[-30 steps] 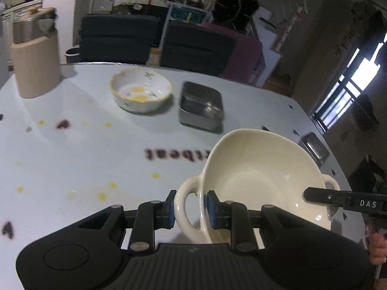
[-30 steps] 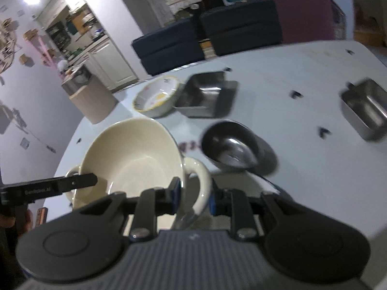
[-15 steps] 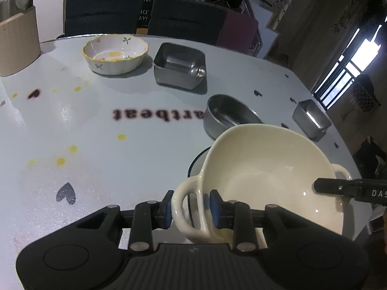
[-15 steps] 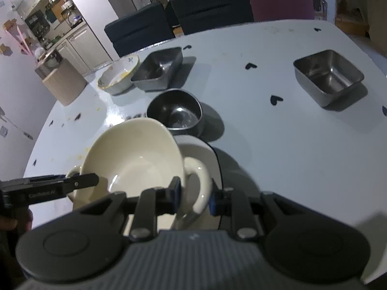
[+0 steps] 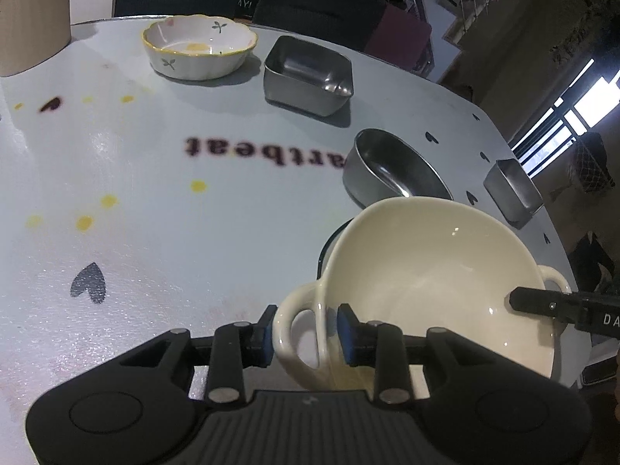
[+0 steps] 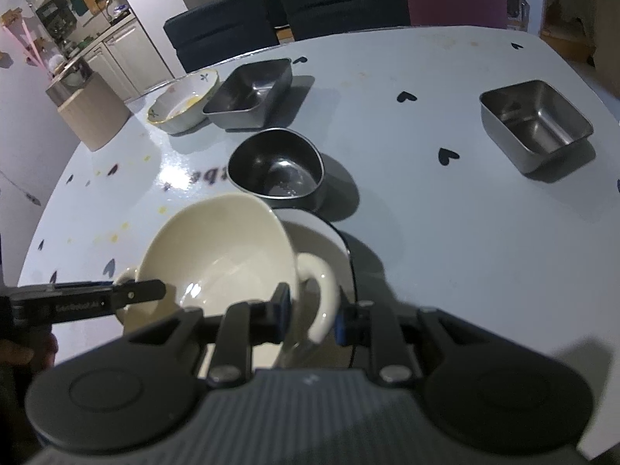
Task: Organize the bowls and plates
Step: 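Lower the cream bowl onto the black-rimmed white plate with both grippers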
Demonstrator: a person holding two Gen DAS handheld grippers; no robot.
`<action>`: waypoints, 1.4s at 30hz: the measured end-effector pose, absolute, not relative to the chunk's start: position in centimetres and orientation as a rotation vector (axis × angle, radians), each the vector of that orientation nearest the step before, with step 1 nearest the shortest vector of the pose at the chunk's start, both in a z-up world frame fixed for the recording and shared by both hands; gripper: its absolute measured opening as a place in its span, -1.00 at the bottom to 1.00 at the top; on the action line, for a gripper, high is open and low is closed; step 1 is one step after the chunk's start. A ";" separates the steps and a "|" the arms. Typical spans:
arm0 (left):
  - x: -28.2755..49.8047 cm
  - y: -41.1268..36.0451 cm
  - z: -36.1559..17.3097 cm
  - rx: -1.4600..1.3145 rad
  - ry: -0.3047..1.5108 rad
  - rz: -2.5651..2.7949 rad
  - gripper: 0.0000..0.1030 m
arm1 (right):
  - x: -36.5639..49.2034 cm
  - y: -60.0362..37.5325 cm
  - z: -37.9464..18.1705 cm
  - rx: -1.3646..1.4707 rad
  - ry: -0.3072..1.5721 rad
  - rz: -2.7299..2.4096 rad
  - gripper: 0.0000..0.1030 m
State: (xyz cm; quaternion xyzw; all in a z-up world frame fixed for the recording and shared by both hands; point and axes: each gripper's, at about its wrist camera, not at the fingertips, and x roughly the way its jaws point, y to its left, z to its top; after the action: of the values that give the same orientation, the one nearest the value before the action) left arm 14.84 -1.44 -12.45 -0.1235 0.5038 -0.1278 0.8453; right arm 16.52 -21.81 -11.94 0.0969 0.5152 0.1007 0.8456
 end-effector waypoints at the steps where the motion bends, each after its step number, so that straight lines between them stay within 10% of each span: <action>1: 14.9 -1.5 -12.5 -0.261 1.064 -0.271 -0.34 | 16.6 -21.8 -12.0 0.204 1.088 0.210 -0.49; 42: 14.9 -2.7 -12.3 -0.169 1.047 -0.322 -0.33 | 18.3 -22.0 -14.6 0.145 1.220 0.181 -0.27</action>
State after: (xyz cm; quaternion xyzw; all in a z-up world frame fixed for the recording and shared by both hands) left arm 14.88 -2.70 -12.26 -0.0802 0.4972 -0.1529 0.8503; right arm 18.30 -22.04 -14.61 0.0681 0.5714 0.0848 0.8134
